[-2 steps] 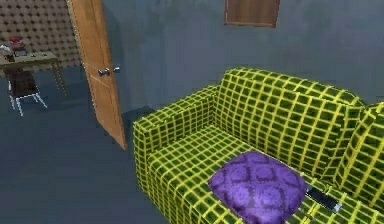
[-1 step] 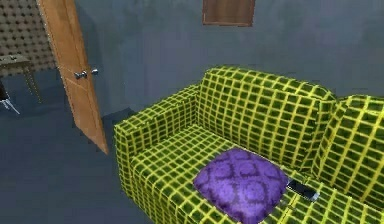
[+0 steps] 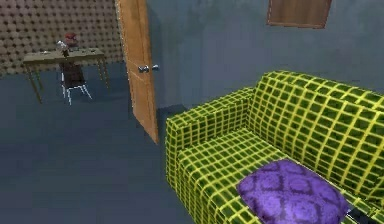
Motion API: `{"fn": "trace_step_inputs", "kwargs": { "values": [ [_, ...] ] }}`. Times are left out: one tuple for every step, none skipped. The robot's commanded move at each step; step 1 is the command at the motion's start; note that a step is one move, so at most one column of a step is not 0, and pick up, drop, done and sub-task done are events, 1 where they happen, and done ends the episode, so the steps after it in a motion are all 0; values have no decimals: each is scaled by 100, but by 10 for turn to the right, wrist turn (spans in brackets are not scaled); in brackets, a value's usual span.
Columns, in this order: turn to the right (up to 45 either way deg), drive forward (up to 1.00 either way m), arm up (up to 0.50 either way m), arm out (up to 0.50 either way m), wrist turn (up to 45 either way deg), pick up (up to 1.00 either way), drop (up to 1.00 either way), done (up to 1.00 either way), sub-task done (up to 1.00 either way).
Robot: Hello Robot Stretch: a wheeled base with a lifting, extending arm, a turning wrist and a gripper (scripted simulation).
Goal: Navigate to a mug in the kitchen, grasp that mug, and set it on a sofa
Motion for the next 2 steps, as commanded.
{"fn": "trace_step_inputs", "kwargs": {
  "values": [
    [450, 0, 0, 0, 0, 0, 0, 0, 0],
    [240, 0, 0, 0, 0, 0, 0, 0, 0]
  ]
}}
